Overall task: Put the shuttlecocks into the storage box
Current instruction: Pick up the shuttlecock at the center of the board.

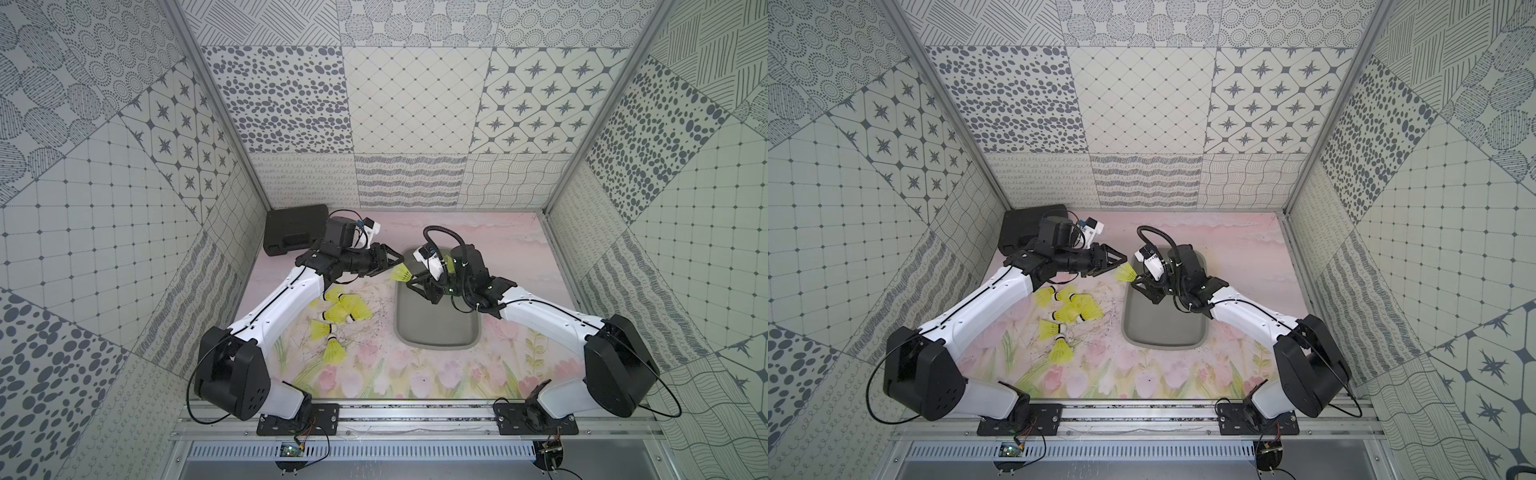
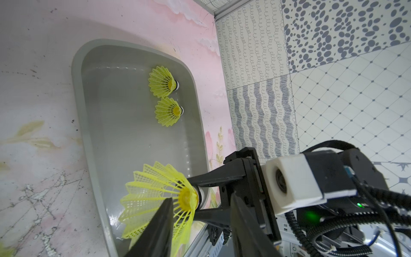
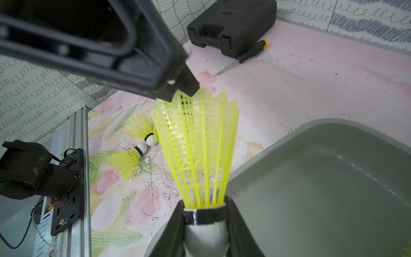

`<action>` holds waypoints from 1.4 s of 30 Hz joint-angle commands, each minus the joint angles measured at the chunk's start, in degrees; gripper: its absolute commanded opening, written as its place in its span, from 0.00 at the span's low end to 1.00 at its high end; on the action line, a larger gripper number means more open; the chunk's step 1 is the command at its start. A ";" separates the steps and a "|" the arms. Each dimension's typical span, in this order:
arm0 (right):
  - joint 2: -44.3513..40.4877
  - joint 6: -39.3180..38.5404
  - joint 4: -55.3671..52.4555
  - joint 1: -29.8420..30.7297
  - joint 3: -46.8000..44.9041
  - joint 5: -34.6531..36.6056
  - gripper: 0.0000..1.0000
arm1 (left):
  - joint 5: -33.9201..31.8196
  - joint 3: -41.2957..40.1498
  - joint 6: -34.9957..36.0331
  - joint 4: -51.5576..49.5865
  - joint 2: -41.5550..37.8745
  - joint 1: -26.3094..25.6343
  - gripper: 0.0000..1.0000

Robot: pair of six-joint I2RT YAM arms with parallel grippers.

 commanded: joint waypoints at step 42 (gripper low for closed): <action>-4.43 -2.03 -1.02 0.18 -2.28 1.93 0.55 | 8.13 9.51 27.80 -21.33 6.72 -1.12 0.00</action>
